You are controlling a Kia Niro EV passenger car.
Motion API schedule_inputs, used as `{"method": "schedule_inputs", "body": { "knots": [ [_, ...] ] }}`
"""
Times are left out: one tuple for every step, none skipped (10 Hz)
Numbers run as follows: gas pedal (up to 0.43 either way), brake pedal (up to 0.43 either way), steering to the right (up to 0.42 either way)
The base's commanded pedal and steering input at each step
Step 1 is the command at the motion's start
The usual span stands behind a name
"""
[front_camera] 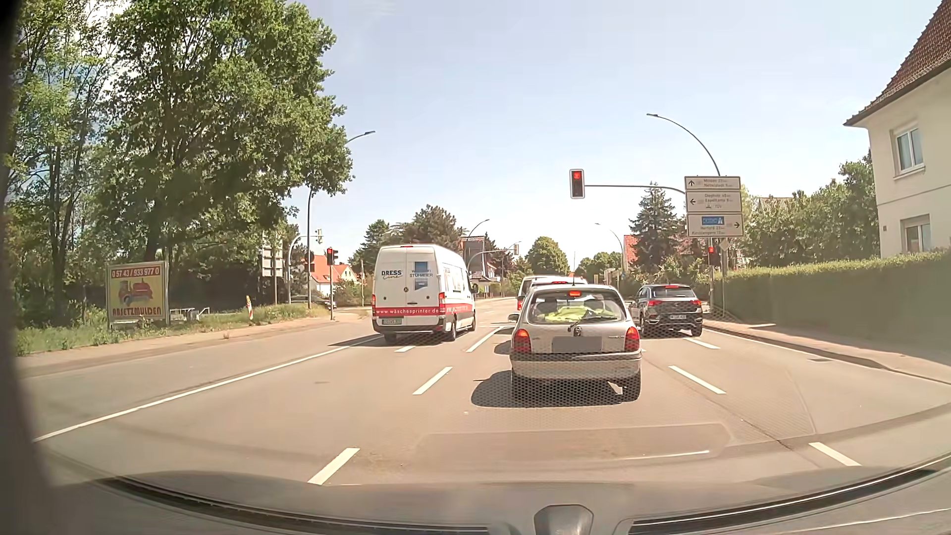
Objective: Follow the waypoints while adhering to traffic rules and regulations
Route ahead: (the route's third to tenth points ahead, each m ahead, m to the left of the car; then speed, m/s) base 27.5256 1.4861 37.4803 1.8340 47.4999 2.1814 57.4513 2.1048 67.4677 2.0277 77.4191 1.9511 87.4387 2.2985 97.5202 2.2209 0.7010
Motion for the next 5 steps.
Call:
{"method": "schedule_inputs", "body": {
  "knots": [
    [0.0,0.006,0.022],
    [0.0,0.006,0.022],
    [0.0,0.006,0.022],
    [0.0,0.006,0.022],
    [0.0,0.006,0.021]
  ]
}}
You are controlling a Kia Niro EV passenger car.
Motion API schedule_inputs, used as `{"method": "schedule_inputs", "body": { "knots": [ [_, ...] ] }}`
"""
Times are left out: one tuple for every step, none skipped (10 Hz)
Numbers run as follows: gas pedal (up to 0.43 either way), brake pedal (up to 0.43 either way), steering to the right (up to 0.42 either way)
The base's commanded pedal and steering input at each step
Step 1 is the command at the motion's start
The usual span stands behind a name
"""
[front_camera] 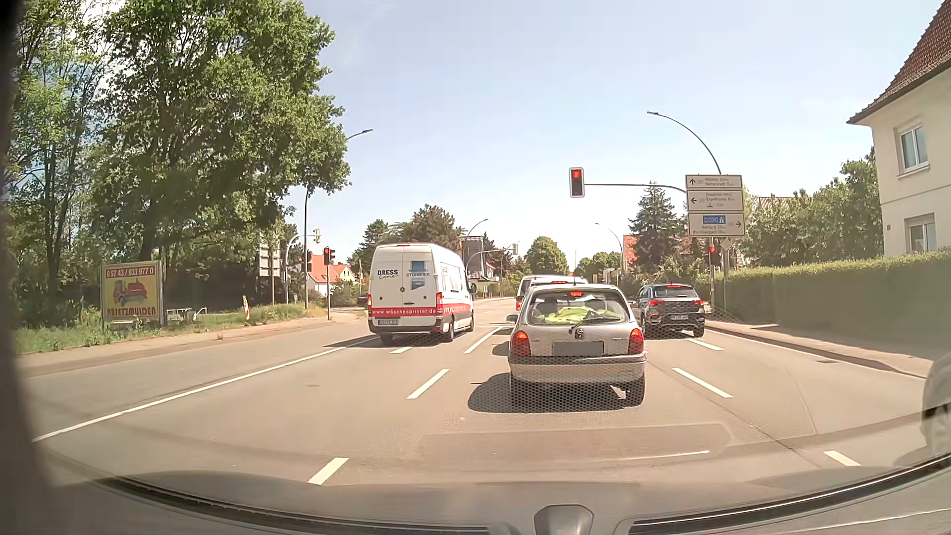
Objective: Follow the waypoints while adhering to traffic rules and regulations
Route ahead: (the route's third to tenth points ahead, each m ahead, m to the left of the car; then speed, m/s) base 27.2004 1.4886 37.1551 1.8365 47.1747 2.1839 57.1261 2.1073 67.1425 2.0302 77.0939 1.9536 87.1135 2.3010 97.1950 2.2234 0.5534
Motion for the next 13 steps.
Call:
{"method": "schedule_inputs", "body": {
  "knots": [
    [0.0,0.006,0.022],
    [0.0,0.006,0.022],
    [0.0,0.006,0.021],
    [0.0,0.006,0.021],
    [0.0,0.006,0.021],
    [0.0,0.006,0.021],
    [0.0,0.006,0.021],
    [0.0,0.006,0.021],
    [0.0,0.006,0.021],
    [0.0,0.006,0.021],
    [0.0,0.006,0.021],
    [0.0,0.006,0.021],
    [0.0,0.006,0.021]
  ]
}}
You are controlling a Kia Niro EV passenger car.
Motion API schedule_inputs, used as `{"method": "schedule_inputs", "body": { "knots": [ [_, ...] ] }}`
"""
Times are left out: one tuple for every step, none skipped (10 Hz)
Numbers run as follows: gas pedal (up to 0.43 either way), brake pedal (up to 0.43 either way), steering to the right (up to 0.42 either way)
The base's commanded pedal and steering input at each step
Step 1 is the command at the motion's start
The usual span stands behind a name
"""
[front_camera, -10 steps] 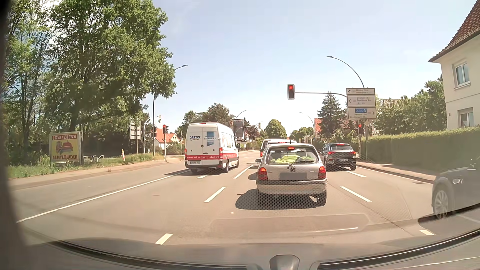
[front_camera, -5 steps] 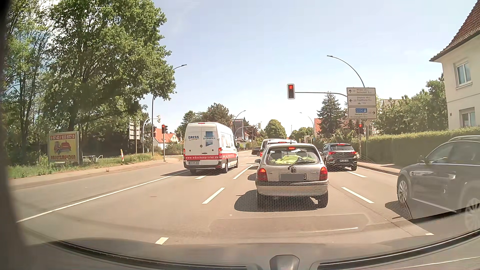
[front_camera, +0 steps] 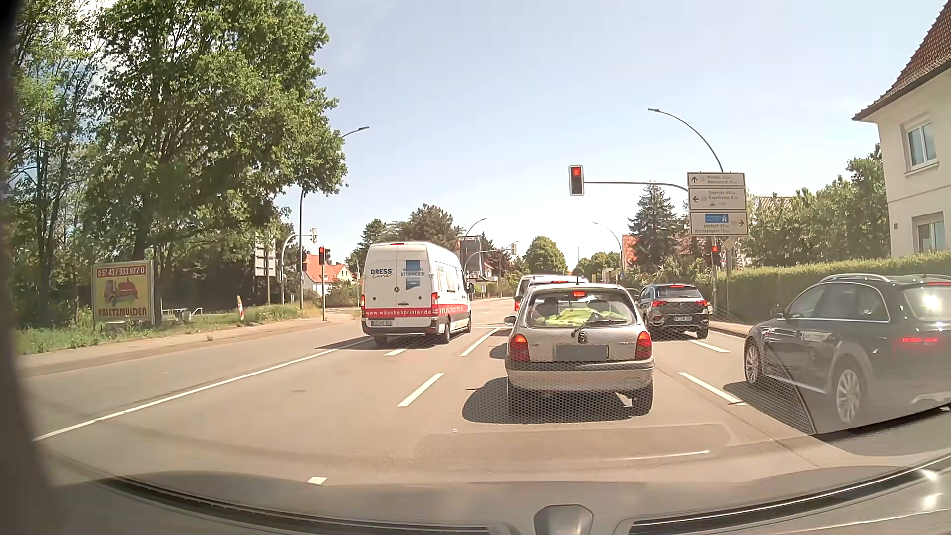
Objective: Follow the waypoints while adhering to traffic rules and regulations
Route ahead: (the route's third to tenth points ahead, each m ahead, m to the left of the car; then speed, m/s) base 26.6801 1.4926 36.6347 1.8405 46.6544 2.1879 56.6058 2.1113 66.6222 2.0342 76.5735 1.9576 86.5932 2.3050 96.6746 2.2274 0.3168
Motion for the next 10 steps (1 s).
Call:
{"method": "schedule_inputs", "body": {
  "knots": [
    [0.0,0.006,0.021],
    [0.0,0.012,0.021],
    [0.0,0.006,0.021],
    [0.0,0.006,0.021],
    [0.0,0.006,0.021],
    [0.0,0.006,0.021],
    [0.0,0.006,0.02],
    [0.0,0.006,0.02],
    [0.0,0.006,0.02],
    [0.0,0.006,0.02]
  ]
}}
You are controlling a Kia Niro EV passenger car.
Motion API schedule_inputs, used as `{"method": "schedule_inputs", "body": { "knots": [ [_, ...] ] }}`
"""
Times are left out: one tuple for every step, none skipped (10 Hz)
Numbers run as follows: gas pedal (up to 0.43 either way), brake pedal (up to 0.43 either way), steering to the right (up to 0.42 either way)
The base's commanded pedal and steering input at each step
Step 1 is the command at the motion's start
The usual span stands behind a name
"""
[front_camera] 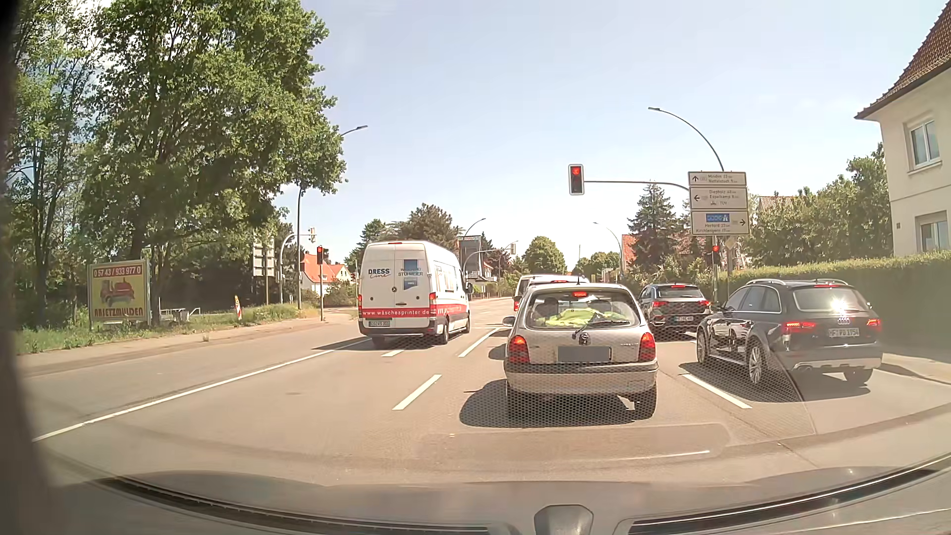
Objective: Follow the waypoints while adhering to traffic rules and regulations
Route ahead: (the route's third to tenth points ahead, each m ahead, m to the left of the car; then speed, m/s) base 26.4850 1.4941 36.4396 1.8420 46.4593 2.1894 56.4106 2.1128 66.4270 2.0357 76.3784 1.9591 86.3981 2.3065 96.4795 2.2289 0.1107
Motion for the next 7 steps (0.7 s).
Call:
{"method": "schedule_inputs", "body": {
  "knots": [
    [0.0,0.0,0.02],
    [0.0,0.006,0.02],
    [0.0,0.006,0.02],
    [0.0,0.006,0.02],
    [0.0,0.006,0.02],
    [0.0,0.006,0.02],
    [0.0,0.006,0.02]
  ]
}}
